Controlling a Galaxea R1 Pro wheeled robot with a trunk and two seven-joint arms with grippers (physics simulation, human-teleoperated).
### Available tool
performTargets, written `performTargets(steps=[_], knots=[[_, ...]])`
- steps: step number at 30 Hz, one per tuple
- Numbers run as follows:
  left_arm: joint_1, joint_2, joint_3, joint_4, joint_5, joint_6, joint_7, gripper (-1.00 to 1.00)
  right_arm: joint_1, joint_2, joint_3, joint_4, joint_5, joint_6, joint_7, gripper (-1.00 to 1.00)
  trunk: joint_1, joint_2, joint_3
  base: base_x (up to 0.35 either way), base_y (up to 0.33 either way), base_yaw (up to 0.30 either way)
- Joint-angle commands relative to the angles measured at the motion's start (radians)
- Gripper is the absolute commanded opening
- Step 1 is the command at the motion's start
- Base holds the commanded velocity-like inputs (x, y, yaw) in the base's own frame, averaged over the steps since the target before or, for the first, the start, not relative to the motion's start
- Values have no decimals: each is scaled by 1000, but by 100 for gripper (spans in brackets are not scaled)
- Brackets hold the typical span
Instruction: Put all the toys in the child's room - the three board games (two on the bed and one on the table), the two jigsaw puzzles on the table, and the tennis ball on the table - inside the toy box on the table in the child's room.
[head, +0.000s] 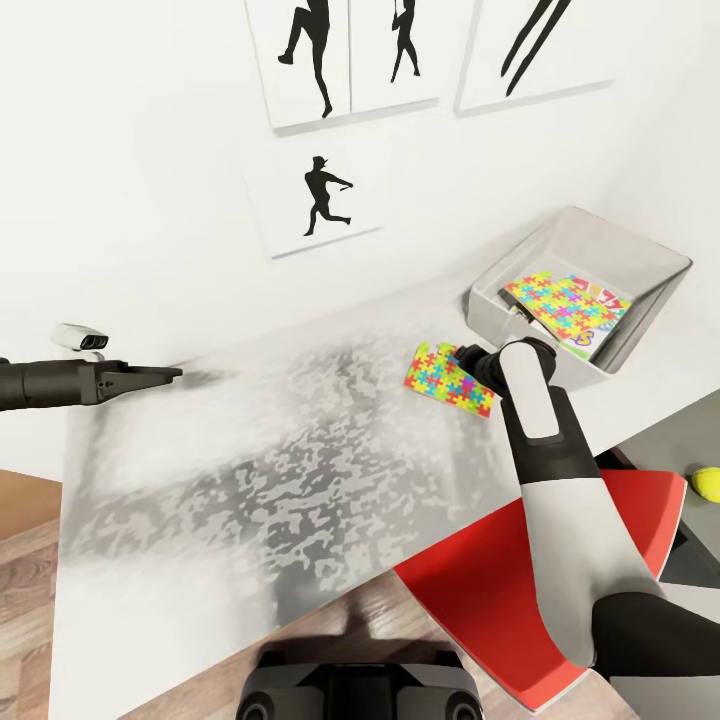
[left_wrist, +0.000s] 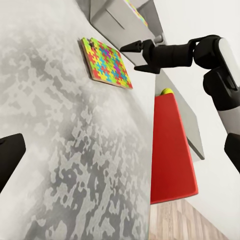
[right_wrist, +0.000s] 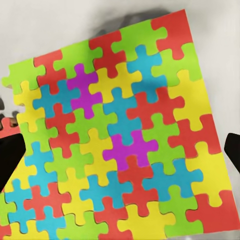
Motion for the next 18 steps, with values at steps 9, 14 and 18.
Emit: performTargets(steps=[9,14,18], knots=[[0,0,0,0,2,10,-2,100,-1,-10,1,7,-7,4,-8,100,1,-2,-1,0,0,0],[0,0,0,0,2,10,1,100,-2,-12,6,9,-7,3,-8,100,1,-2,-1,0,0,0],[-1,0,0,0,2,10,2,100,-2,-13,6,16,-6,3,-8,100,1,-2,-1,0,0,0]])
